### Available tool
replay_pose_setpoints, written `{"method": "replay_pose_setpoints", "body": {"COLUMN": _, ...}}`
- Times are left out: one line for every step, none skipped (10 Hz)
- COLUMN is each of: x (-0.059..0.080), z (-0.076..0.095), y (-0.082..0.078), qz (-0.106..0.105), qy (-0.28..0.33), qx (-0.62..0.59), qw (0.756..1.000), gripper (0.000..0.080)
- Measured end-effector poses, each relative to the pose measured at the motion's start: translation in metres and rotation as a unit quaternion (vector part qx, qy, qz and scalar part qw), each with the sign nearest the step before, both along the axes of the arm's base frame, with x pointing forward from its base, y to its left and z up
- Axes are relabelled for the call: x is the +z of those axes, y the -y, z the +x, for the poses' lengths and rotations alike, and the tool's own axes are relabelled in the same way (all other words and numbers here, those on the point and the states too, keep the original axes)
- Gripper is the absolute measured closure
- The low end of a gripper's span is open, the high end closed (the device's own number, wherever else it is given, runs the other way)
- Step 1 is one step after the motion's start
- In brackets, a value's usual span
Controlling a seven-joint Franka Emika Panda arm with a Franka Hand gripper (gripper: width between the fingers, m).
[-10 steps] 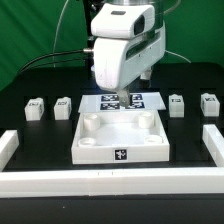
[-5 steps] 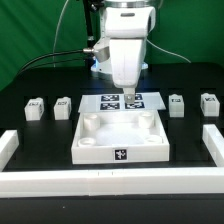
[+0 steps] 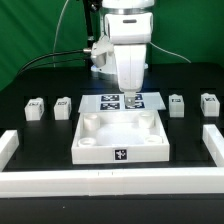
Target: Assemble one leg
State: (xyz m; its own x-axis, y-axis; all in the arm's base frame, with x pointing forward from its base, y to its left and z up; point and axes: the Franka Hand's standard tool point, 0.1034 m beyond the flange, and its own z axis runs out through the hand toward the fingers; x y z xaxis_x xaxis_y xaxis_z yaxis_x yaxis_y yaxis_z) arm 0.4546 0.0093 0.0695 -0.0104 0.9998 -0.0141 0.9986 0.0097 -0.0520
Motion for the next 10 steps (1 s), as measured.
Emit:
{"method": "replay_pose_setpoints", "body": {"x": -0.008, "z": -0.004, "y": 0.003, "qz": 0.002, "qy": -0.005, "qx": 0.008, "qw": 1.000, "gripper": 0.0150}}
{"method": "replay_pose_setpoints", "body": {"x": -0.016, "z": -0.010, "y": 0.006, "qz": 0.003, "qy": -0.008, "qx": 0.008, "qw": 1.000, "gripper": 0.0150}}
{"method": "replay_pose_setpoints", "body": {"x": -0.020, "z": -0.017, "y": 0.006, "qz": 0.004, "qy": -0.015, "qx": 0.007, "qw": 1.000, "gripper": 0.0150}}
{"method": "replay_pose_setpoints", "body": {"x": -0.024, "z": -0.021, "y": 0.006, "qz": 0.004, "qy": -0.021, "qx": 0.007, "qw": 1.000, "gripper": 0.0150}}
{"method": "replay_pose_setpoints", "body": {"x": -0.028, "z": -0.025, "y": 0.006, "qz": 0.005, "qy": -0.026, "qx": 0.007, "qw": 1.000, "gripper": 0.0150}}
{"method": "replay_pose_setpoints", "body": {"x": -0.033, "z": -0.028, "y": 0.006, "qz": 0.005, "qy": -0.032, "qx": 0.006, "qw": 0.999, "gripper": 0.0150}}
{"method": "replay_pose_setpoints", "body": {"x": -0.039, "z": -0.032, "y": 0.006, "qz": 0.006, "qy": -0.038, "qx": 0.006, "qw": 0.999, "gripper": 0.0150}}
{"method": "replay_pose_setpoints", "body": {"x": -0.045, "z": -0.033, "y": 0.006, "qz": 0.007, "qy": -0.043, "qx": 0.006, "qw": 0.999, "gripper": 0.0150}}
{"method": "replay_pose_setpoints", "body": {"x": -0.049, "z": -0.033, "y": 0.006, "qz": 0.008, "qy": -0.047, "qx": 0.005, "qw": 0.999, "gripper": 0.0150}}
{"method": "replay_pose_setpoints", "body": {"x": -0.053, "z": -0.036, "y": 0.006, "qz": 0.008, "qy": -0.051, "qx": 0.004, "qw": 0.999, "gripper": 0.0150}}
